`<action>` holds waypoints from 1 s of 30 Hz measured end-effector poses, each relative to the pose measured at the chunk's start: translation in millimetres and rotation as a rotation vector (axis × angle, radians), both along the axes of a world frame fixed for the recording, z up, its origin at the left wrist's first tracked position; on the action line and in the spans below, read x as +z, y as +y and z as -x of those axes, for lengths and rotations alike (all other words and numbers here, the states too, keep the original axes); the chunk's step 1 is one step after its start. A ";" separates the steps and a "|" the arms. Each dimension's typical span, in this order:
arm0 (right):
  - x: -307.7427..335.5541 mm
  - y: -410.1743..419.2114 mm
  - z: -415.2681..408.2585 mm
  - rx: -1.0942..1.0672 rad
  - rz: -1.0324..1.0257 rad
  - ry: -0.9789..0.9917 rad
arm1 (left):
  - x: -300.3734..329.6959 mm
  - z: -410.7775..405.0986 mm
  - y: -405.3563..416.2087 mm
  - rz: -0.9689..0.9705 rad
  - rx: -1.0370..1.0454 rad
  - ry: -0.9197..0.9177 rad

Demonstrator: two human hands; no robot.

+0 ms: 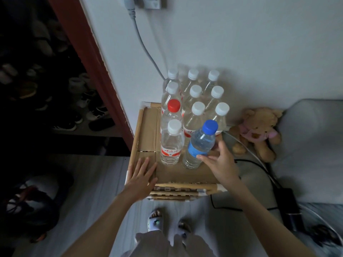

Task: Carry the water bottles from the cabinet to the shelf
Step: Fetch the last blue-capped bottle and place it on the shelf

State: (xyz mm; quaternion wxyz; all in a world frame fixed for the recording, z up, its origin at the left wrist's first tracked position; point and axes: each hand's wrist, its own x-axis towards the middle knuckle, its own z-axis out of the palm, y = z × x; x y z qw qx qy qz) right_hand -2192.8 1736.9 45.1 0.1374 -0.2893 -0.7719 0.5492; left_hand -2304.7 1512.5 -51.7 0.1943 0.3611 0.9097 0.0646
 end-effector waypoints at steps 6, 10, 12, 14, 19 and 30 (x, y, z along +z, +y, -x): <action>-7.4 -6.8 -3.0 0.085 0.051 -0.036 | -0.7 -1.3 -0.5 0.016 0.013 -0.004; -7.4 -9.0 0.2 0.066 0.005 -0.026 | -1.5 0.0 -0.6 0.026 0.006 -0.014; -9.5 -13.4 4.1 -0.030 -0.067 -0.029 | -0.9 -0.4 -0.2 0.016 0.016 -0.027; -14.6 -18.5 6.3 -0.100 -0.134 -0.035 | -0.2 -1.6 -0.5 0.017 0.016 -0.031; -20.4 -25.8 6.4 0.001 -0.033 -0.001 | 0.9 -1.0 -1.8 0.007 0.016 -0.041; -22.7 -37.4 16.2 -0.186 -0.026 0.002 | 2.9 0.0 0.1 0.032 -0.008 -0.033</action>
